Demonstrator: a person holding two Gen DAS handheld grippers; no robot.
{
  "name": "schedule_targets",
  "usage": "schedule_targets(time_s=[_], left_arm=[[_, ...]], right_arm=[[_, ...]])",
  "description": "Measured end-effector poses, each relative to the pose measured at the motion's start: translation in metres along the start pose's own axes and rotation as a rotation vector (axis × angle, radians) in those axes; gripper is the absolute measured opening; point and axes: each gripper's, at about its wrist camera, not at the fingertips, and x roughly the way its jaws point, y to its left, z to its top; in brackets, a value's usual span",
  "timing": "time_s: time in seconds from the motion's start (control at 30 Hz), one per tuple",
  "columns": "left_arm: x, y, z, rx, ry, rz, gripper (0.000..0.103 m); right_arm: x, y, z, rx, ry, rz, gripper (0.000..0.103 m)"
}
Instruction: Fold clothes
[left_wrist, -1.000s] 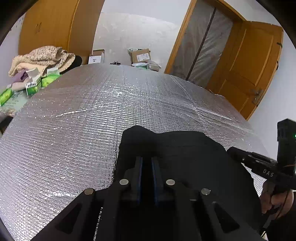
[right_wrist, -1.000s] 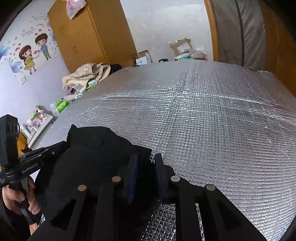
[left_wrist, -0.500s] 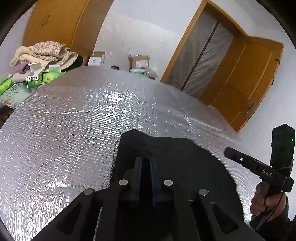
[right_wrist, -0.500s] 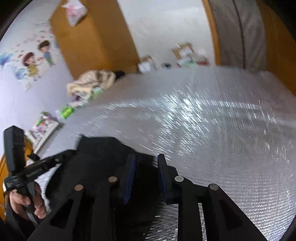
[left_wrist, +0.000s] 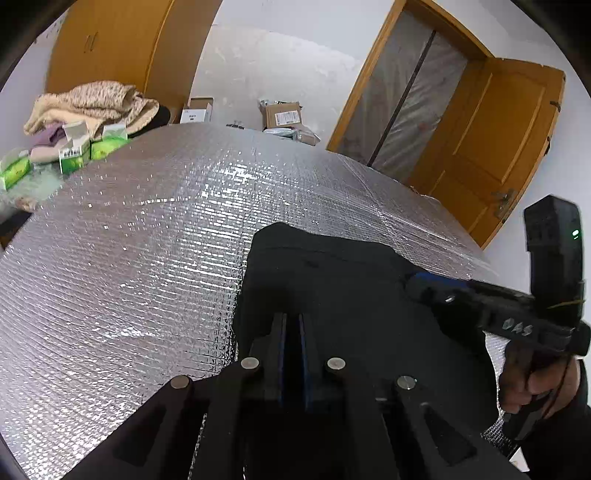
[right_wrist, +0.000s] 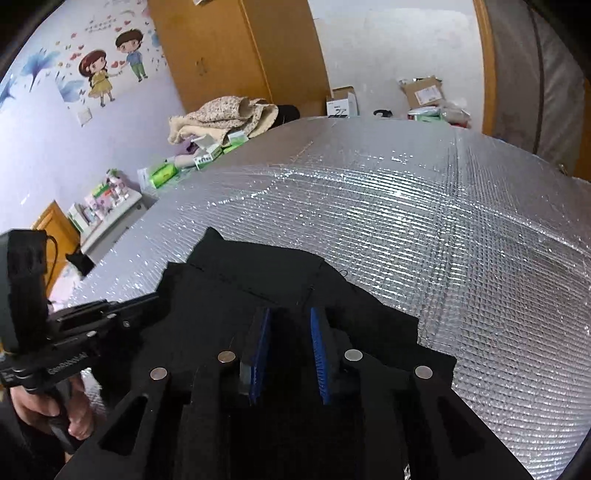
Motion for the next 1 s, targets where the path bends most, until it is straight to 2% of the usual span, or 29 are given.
schedule_targets(time_s=[0.2,0.37,0.43,0.63,0.73,0.8,0.87,1.0], left_arm=[[-0.029,-0.013,-0.015,0.055,-0.033,-0.022,0.007],[-0.041,-0.014,-0.03,0.058,-0.032,-0.029,0.007],[-0.032,-0.011,-0.037,0.046,0.001,-0.016,0.007],[-0.042,-0.017,-0.039,0.048,-0.013,-0.005,0.007],[-0.054,-0.019,-0.046,0.069,-0.026,0.006,0.007],[-0.053,-0.016,-0.053,0.065,-0.007,0.015,0.007],[-0.048,-0.011,-0.061,0.043,0.014,0.014,0.007],[-0.049,-0.012,-0.062,0.041,-0.002,0.019,0.007]], right_arm=[[-0.051,-0.006,-0.018,0.006,-0.093,0.063,0.022],[-0.071,-0.012,-0.055,0.037,-0.071,0.071,0.022],[-0.073,-0.012,-0.069,0.023,-0.061,0.057,0.022],[-0.075,-0.01,-0.073,0.012,-0.056,0.026,0.022],[-0.091,-0.004,-0.079,-0.018,-0.073,0.044,0.022],[-0.099,0.0,-0.086,-0.037,-0.074,0.052,0.022],[-0.098,0.001,-0.097,-0.046,-0.046,0.064,0.022],[-0.088,-0.004,-0.11,-0.013,0.001,0.056,0.023]])
